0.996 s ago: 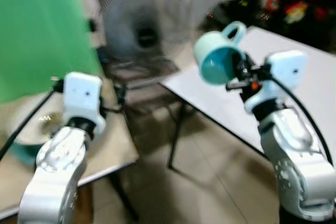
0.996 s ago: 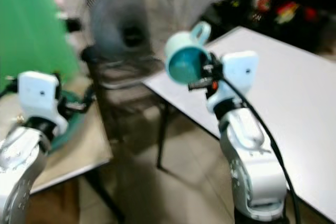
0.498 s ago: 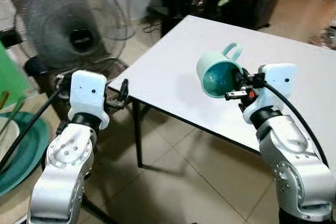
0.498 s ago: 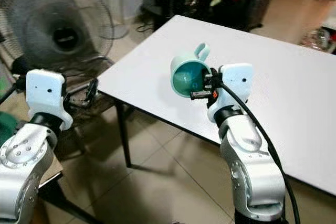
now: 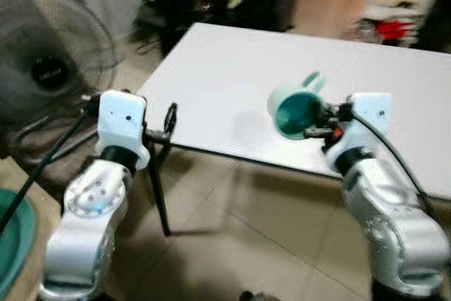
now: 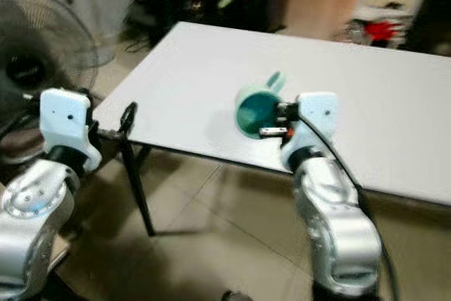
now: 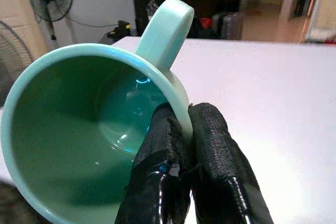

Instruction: Setting the table

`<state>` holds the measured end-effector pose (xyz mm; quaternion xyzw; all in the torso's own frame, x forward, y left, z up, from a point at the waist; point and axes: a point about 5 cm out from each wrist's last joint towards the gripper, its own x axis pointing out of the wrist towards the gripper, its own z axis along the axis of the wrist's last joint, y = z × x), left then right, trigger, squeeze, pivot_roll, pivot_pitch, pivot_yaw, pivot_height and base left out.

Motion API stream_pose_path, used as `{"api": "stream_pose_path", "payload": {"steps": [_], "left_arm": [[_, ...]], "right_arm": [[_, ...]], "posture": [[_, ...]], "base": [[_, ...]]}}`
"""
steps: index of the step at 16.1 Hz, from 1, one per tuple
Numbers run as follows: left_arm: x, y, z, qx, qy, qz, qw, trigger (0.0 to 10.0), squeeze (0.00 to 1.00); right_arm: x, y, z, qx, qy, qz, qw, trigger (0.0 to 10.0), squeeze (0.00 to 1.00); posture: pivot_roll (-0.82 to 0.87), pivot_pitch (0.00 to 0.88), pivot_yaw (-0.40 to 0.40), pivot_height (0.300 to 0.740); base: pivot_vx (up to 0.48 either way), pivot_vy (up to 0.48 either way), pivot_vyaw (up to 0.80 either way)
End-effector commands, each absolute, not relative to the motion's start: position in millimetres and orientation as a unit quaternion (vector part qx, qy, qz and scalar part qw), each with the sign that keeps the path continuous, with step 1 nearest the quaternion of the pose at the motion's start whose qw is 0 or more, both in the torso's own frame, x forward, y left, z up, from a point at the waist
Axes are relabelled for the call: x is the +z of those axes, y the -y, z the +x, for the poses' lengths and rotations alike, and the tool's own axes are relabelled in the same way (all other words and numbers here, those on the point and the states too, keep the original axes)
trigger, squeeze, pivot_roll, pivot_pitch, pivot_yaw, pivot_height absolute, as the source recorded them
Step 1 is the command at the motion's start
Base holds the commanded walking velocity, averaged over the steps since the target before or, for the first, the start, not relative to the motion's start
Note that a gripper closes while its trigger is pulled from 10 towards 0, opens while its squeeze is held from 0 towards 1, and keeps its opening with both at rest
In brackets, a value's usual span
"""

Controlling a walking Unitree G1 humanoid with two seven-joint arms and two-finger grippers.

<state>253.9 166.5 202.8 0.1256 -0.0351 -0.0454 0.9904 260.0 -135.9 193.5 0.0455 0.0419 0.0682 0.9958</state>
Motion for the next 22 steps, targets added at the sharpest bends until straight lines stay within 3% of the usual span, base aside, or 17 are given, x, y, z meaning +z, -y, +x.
{"api": "stream_pose_path", "payload": {"steps": [1, 5, 8, 12, 14, 16, 22], "left_arm": [[203.3, -166.8, 255.6, -0.044, 0.037, 0.131, 0.99, 10.0, 0.0], [200.8, -169.4, 254.5, -0.034, 0.028, 0.103, 0.994, 10.0, 0.0], [197.6, -166.0, 252.4, -0.058, 0.027, 0.098, 0.993, 10.0, 0.0], [195.7, -163.0, 250.1, -0.071, 0.024, 0.087, 0.993, 10.0, 0.0], [196.1, -162.9, 249.7, -0.076, 0.024, 0.086, 0.993, 10.0, 0.0], [195.5, -162.6, 249.0, -0.081, 0.022, 0.086, 0.993, 10.0, 0.0], [193.5, -164.1, 248.0, -0.082, 0.019, 0.091, 0.992, 10.0, 0.0]], "right_arm": [[197.3, 133.7, 257.2, 0.075, -0.038, 0.047, 0.995, 10.0, 0.0], [196.7, 135.3, 257.6, 0.067, -0.048, 0.053, 0.995, 10.0, 0.0], [196.6, 135.6, 258.1, 0.075, -0.058, 0.051, 0.994, 10.0, 0.0], [207.9, 137.5, 268.9, 0.082, -0.013, -0.007, 0.997, 10.0, 0.0], [213.9, 140.0, 271.5, 0.075, 0.019, -0.002, 0.997, 10.0, 0.0], [209.5, 137.0, 270.7, 0.113, -0.013, 0.044, 0.993, 10.0, 0.0], [206.0, 129.3, 268.8, 0.152, -0.008, 0.04, 0.988, 10.0, 0.0]], "posture": [[-0.11, 0.0, 0.019, 0.74], [-0.11, 0.0, 0.014, 0.74], [-0.11, 0.0, 0.009, 0.74], [-0.11, 0.0, 0.008, 0.74], [-0.11, 0.0, 0.007, 0.74], [-0.11, 0.0, 0.007, 0.74], [-0.11, 0.0, 0.003, 0.74]], "base": [[0.0, 0.0, -0.8], [0.0, 0.0, -0.79], [0.0, 0.0, -0.16], [0.332, 0.0, 0.0], [0.39, 0.0, 0.0], [0.418, 0.0, 0.0], [0.422, 0.0, 0.0]]}}
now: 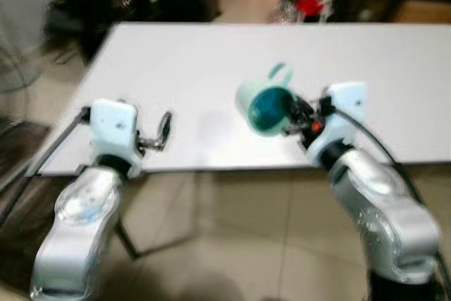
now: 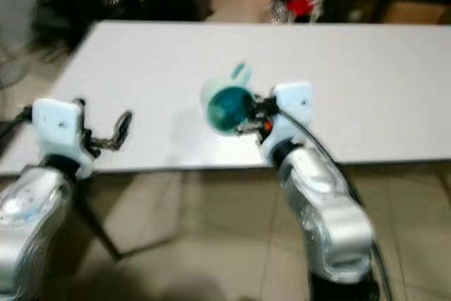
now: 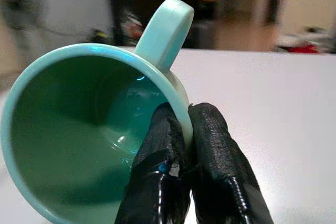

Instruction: Setting the table

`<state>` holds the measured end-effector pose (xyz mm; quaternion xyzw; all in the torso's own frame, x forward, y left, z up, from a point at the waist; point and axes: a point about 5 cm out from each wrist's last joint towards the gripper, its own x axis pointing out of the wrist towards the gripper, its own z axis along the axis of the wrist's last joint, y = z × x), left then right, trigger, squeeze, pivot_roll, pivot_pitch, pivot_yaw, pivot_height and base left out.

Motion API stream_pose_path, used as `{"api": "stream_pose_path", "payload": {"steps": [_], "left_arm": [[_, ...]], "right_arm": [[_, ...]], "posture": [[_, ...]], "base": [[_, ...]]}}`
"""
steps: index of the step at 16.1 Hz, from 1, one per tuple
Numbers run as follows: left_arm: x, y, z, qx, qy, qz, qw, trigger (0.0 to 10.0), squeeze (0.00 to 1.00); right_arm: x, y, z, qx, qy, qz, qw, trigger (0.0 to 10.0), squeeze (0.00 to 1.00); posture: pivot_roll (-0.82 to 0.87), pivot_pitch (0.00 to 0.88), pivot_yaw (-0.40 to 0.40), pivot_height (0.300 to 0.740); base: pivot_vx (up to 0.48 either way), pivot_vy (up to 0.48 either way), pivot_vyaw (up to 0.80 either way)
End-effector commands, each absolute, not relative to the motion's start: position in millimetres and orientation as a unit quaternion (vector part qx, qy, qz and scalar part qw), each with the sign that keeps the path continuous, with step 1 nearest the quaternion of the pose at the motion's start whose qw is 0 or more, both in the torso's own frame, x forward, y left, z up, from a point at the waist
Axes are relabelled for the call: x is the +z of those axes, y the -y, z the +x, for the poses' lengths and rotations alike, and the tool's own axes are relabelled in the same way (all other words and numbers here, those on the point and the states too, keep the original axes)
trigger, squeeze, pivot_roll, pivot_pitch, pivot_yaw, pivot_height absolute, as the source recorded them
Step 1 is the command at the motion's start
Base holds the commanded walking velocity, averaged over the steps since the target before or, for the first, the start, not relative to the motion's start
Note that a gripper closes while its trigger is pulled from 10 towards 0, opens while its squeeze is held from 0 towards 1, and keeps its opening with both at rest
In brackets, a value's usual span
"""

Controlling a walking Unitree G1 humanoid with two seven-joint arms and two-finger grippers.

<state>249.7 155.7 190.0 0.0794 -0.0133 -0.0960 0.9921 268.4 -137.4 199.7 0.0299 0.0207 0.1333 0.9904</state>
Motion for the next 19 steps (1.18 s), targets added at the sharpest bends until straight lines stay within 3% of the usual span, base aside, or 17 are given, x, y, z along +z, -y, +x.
{"api": "stream_pose_path", "payload": {"steps": [1, 15, 19], "left_arm": [[193.3, -164.2, 248.0, -0.082, 0.019, 0.091, 0.992, 10.0, 0.0], [187.8, -164.1, 243.9, -0.096, 0.011, 0.102, 0.99, 10.0, 0.0], [189.1, -160.8, 241.4, -0.131, 0.01, 0.099, 0.986, 10.0, 0.0]], "right_arm": [[205.7, 129.4, 268.8, 0.153, -0.008, 0.041, 0.987, 10.0, 0.0], [199.9, 129.1, 270.3, 0.156, -0.03, 0.045, 0.986, 10.0, 0.0], [198.8, 126.9, 273.3, 0.188, -0.072, 0.05, 0.978, 10.0, 0.0]], "posture": [[-0.11, 0.0, 0.003, 0.74], [-0.11, 0.0, 0.001, 0.74], [-0.1, 0.0, 0.003, 0.74]], "base": [[0.42, 0.0, 0.0], [0.405, 0.0, 0.0], [0.154, 0.0, 0.0]]}}
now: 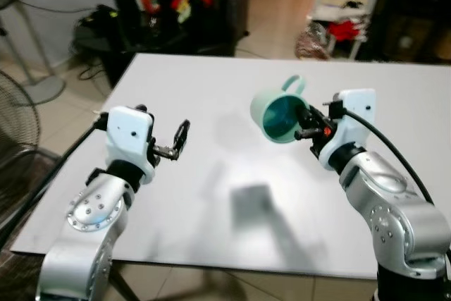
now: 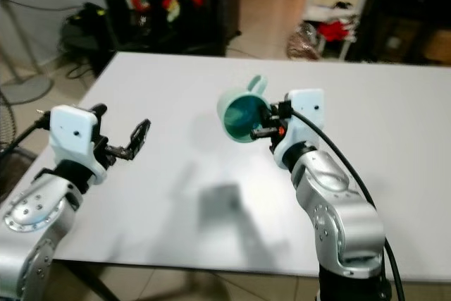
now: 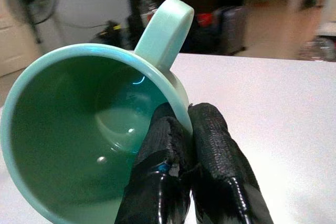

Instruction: Setting the table

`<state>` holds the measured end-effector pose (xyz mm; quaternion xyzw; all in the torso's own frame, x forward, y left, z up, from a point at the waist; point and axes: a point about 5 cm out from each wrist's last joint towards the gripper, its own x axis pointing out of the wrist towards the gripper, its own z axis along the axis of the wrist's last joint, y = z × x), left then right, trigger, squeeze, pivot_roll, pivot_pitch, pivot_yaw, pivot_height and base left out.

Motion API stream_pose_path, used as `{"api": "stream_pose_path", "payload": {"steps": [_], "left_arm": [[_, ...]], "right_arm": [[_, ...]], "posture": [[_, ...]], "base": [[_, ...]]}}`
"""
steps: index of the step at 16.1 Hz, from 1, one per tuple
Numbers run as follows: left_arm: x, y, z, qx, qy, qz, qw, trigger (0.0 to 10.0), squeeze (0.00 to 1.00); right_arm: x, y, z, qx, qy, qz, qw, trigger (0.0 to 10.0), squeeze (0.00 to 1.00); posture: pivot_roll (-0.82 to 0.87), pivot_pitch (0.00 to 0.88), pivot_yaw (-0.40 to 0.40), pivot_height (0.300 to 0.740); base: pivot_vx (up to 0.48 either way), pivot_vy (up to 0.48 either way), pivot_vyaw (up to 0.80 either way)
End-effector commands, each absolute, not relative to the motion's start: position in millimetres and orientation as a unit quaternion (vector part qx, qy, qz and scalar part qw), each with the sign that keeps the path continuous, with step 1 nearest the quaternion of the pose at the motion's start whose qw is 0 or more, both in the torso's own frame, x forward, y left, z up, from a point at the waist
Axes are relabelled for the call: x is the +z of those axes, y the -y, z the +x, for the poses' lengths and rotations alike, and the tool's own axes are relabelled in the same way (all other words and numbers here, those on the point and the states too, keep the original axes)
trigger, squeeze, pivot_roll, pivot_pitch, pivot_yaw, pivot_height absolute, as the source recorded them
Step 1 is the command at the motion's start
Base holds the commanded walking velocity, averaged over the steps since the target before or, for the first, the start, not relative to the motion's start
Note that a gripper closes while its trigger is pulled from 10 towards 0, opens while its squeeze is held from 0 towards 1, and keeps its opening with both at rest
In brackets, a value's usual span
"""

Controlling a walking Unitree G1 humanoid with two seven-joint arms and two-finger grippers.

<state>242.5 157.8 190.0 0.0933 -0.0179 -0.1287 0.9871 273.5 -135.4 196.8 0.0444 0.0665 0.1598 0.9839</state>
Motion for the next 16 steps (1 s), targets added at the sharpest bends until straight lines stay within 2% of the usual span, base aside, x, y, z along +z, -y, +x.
{"api": "stream_pose_path", "payload": {"steps": [1, 4, 6, 7, 12, 13, 15, 16], "left_arm": [[188.3, -160.6, 240.8, -0.138, 0.006, 0.103, 0.985, 10.0, 0.0], [185.6, -156.8, 236.2, -0.191, -0.004, 0.121, 0.974, 10.0, 0.0], [185.0, -155.0, 237.6, -0.241, -0.016, 0.131, 0.961, 10.0, 0.0], [184.6, -152.9, 238.5, -0.278, -0.022, 0.141, 0.95, 10.0, 0.0], [184.2, -150.7, 242.6, -0.377, -0.044, 0.171, 0.909, 10.0, 0.0], [185.7, -147.5, 243.9, -0.408, -0.048, 0.163, 0.897, 10.0, 0.0], [185.6, -143.4, 242.7, -0.435, -0.052, 0.156, 0.885, 10.0, 0.0], [185.6, -137.7, 240.9, -0.466, -0.059, 0.147, 0.87, 10.0, 0.0]], "right_arm": [[199.0, 126.3, 273.9, 0.195, -0.078, 0.048, 0.977, 10.0, 0.0], [201.7, 132.4, 283.3, 0.202, -0.118, 0.024, 0.972, 10.0, 0.0], [200.0, 150.2, 298.5, 0.164, -0.212, 0.003, 0.964, 10.0, 0.0], [196.2, 157.2, 303.8, 0.152, -0.273, 0.003, 0.95, 10.0, 0.0], [200.2, 187.0, 320.1, 0.111, -0.329, 0.04, 0.937, 10.0, 0.0], [204.4, 199.9, 325.7, 0.094, -0.341, 0.042, 0.934, 10.0, 0.0], [204.8, 207.5, 331.0, 0.085, -0.347, 0.042, 0.933, 10.0, 0.0], [203.0, 215.3, 340.0, 0.072, -0.357, 0.07, 0.929, 10.0, 0.0]], "posture": [[-0.1, 0.0, 0.003, 0.74], [-0.1, 0.0, 0.007, 0.74], [-0.11, 0.0, 0.01, 0.74], [-0.11, 0.0, 0.005, 0.74], [-0.12, 0.0, 0.008, 0.74], [-0.13, 0.003, 0.01, 0.74], [-0.14, 0.006, 0.01, 0.74], [-0.14, 0.014, 0.006, 0.74]], "base": [[0.0, 0.0, 0.0], [0.0, 0.0, 0.0], [0.0, 0.0, 0.0], [0.0, 0.0, 0.0], [0.0, 0.0, 0.0], [0.0, 0.0, 0.0], [0.0, 0.0, 0.0], [0.0, 0.0, 0.0]]}}
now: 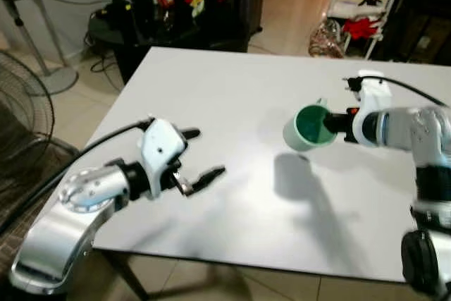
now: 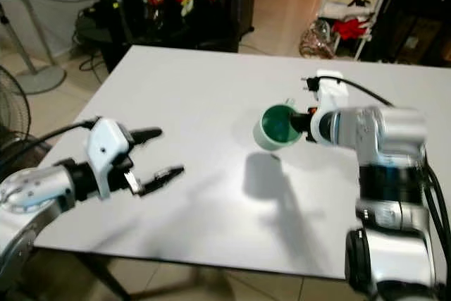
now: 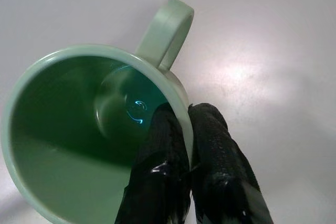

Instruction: Setting the table

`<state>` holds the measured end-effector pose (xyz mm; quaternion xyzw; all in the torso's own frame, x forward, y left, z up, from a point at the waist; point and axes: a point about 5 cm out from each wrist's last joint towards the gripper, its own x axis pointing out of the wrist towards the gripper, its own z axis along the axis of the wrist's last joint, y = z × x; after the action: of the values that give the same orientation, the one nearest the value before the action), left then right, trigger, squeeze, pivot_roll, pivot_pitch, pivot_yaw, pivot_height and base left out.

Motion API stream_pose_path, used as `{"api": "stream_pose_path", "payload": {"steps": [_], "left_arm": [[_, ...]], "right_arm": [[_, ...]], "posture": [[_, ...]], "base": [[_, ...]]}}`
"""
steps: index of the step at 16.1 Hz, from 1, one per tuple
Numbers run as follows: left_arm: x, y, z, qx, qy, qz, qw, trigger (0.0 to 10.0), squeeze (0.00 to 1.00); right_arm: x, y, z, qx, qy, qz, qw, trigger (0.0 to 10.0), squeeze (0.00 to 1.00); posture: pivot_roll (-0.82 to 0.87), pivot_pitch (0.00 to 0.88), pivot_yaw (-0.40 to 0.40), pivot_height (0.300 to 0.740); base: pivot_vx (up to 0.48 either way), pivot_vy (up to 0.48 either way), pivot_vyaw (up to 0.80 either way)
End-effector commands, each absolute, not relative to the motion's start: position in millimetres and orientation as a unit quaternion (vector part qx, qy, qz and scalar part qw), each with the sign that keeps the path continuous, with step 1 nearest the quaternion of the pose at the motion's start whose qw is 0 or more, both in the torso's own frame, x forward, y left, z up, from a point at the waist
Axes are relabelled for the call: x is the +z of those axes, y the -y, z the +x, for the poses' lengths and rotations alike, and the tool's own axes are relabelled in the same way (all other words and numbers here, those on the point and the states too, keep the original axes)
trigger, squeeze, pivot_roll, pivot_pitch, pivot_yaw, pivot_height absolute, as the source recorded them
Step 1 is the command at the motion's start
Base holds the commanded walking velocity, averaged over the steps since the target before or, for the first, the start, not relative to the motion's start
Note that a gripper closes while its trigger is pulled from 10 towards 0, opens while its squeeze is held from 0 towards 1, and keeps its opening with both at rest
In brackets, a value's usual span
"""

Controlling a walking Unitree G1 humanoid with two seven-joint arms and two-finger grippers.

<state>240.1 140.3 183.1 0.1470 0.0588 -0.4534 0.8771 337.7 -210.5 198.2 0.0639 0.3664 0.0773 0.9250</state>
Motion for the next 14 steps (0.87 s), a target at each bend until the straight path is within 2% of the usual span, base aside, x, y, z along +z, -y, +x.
{"api": "stream_pose_path", "payload": {"steps": [1, 4, 14], "left_arm": [[185.9, -136.3, 240.7, -0.474, -0.06, 0.145, 0.867, 10.0, 0.0], [190.3, -131.8, 244.3, -0.486, -0.049, 0.128, 0.863, 10.0, 0.0], [192.6, -124.8, 244.5, -0.503, -0.047, 0.112, 0.855, 10.0, 0.0]], "right_arm": [[202.0, 217.2, 342.9, 0.068, -0.36, 0.084, 0.927, 10.0, 0.0], [194.1, 219.7, 351.6, 0.071, -0.385, 0.122, 0.912, 10.0, 0.0], [172.3, 243.1, 362.4, 0.017, -0.402, 0.161, 0.901, 10.0, 0.0]], "posture": [[-0.14, 0.016, 0.006, 0.74], [-0.14, 0.025, 0.003, 0.74], [-0.14, 0.037, -0.001, 0.74]], "base": [[0.0, 0.0, 0.0], [0.0, 0.0, 0.0], [0.0, 0.0, 0.0]]}}
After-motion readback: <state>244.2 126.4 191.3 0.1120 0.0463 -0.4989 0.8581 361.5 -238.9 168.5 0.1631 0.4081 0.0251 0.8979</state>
